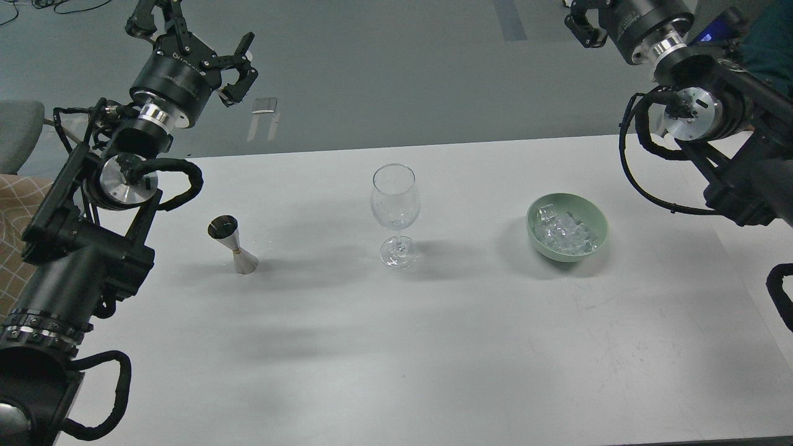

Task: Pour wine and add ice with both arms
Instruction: 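Lower the open left gripper toward the silver jigger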

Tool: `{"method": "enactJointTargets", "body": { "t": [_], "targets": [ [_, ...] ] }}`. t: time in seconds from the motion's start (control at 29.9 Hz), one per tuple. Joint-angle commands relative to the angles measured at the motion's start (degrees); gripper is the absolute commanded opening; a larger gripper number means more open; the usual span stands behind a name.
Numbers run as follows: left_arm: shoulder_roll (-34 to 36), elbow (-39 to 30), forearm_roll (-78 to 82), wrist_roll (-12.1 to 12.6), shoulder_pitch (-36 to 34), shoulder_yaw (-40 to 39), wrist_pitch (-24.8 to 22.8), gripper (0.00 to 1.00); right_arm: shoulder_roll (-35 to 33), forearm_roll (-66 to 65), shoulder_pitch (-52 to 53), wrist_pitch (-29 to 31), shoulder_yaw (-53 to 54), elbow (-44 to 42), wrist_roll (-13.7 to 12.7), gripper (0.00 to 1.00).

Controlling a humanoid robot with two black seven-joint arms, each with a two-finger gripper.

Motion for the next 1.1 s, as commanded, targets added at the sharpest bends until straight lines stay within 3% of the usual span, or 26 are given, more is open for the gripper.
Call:
{"method": "enactJointTargets", "body": {
  "t": [0.0, 0.17, 0.27, 0.3, 0.4, 0.53, 0.63, 0.8, 1.07],
  "targets": [
    [-0.1, -0.9, 0.8, -0.5, 1.3, -0.6, 0.2, 0.98, -0.9, 0.0, -0.1, 0.1, 0.0, 0.9, 0.0, 1.0],
    [0.0, -8.9, 0.5, 3.8, 7.0, -2.1, 1.0, 0.98, -2.5, 0.0, -0.1, 0.1, 0.0, 2.7, 0.0, 1.0],
    [0.2, -17.5, -0.4, 9.9, 13.2, -8.1, 6.5, 0.98, -3.0, 0.0, -0.1, 0.2, 0.1, 3.4, -0.1, 1.0],
    [0.2, -21.0, -1.0, 13.2, 16.3, -11.2, 8.5, 0.97, -3.3, 0.0, -0.1, 0.4, 0.0, 3.8, -0.1, 1.0],
    [0.0, -27.1, -2.0, 17.7, 22.0, -16.6, 9.5, 0.97, -3.9, 0.0, -0.3, 0.6, 0.0, 4.1, -0.1, 1.0],
    [0.0, -33.8, -2.2, 19.4, 29.0, -22.7, 10.2, 0.98, -3.9, -0.1, -1.1, 0.6, 0.1, 4.3, -0.1, 1.0],
    [-0.5, -40.6, -5.0, 23.6, 38.7, -27.8, 12.5, 0.98, -3.7, -0.2, -1.8, 0.3, 0.1, 4.2, 0.0, 1.0],
    [-3.4, -46.2, -8.9, 23.9, 47.9, -32.3, 15.7, 0.98, -3.4, -0.2, -2.0, 0.2, 0.2, 4.3, 0.0, 1.0],
    [-9.9, -48.5, -9.2, 26.0, 59.1, -34.2, 13.9, 0.98, -3.5, -0.3, -2.3, 0.2, 0.1, 4.3, 0.0, 1.0]
  ]
}}
